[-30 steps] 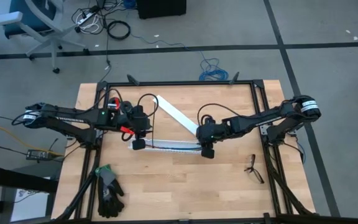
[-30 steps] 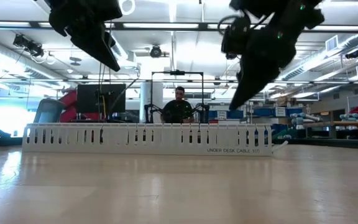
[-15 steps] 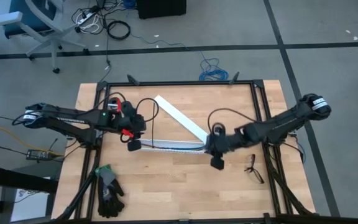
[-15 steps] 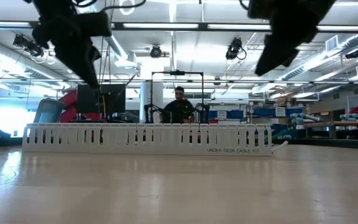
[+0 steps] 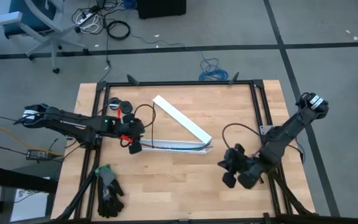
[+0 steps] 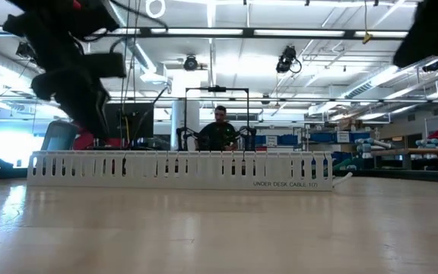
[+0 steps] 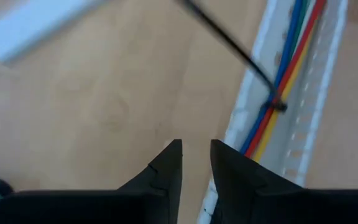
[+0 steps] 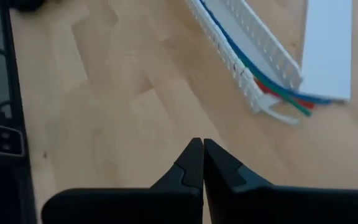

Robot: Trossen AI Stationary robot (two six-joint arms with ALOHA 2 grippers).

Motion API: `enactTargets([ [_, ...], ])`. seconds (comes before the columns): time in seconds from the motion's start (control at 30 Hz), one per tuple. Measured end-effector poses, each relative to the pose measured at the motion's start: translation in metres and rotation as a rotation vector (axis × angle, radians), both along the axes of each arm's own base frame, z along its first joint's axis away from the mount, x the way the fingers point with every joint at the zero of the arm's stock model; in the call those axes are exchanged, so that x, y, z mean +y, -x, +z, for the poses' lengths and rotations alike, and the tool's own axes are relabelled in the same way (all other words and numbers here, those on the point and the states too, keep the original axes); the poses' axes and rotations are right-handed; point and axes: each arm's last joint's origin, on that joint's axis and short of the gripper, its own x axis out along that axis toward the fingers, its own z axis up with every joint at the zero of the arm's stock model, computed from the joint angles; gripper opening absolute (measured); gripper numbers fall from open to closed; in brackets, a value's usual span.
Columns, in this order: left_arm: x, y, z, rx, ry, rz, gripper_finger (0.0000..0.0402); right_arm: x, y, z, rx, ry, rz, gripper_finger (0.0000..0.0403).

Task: Ziptie cables
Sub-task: Adjust the white cable duct

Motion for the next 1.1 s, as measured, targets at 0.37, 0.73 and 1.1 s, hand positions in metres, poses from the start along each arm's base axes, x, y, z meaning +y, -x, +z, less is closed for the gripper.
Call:
enactTargets([
  [0.37, 0.002, 0.034, 0.026, -0.047, -0.120, 0.033, 0.0053, 0.034, -0.031, -0.072, 0.072, 0.000, -0.042, 0.0000],
  [0.73, 0.001, 0.023, 0.001, 0.076, -0.051, 0.067, 0.0005, 0.002, -0.087, -0.104, 0.077, 0.102, 0.024, 0.0000],
  [1.1, -0.003, 0.007, -0.029, 0.238, 0.053, 0.120, 0.0001, -0.037, -0.103, -0.106, 0.157, 0.186, 0.011, 0.0000],
])
